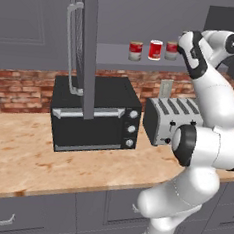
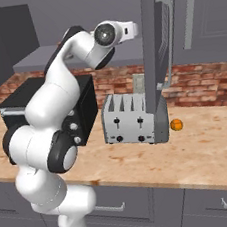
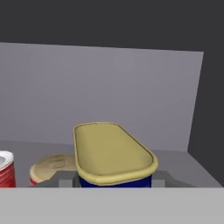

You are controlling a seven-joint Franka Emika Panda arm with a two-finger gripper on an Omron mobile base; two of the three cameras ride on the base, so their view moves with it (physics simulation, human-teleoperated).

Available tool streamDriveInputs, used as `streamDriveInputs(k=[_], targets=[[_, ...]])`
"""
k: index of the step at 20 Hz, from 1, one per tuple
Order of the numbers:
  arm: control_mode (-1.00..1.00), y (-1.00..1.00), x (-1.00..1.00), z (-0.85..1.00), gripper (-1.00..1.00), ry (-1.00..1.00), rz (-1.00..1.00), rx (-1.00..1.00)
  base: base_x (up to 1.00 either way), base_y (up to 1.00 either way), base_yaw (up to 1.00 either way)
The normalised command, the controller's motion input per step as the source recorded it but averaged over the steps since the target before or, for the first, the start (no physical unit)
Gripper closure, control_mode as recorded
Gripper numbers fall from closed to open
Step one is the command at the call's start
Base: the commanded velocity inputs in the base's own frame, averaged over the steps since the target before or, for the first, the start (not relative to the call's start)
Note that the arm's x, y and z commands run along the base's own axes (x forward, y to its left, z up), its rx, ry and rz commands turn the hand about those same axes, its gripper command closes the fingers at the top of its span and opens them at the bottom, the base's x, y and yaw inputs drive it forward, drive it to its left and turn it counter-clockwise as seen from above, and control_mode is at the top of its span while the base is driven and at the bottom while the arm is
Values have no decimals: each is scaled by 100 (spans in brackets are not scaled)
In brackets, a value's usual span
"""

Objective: Stack two cans on top of the other two cans in the cabinet.

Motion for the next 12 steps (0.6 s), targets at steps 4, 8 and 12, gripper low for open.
streamDriveInputs(k=[4, 8, 12], targets=[[-100, 1, 0, 0, 100, 0, 0, 0, 0, 0, 0], [-100, 3, 0, 6, 100, 0, 0, 1, 0, 0, 0], [-100, 4, 11, 7, 100, 0, 0, 1, 0, 0, 0]])
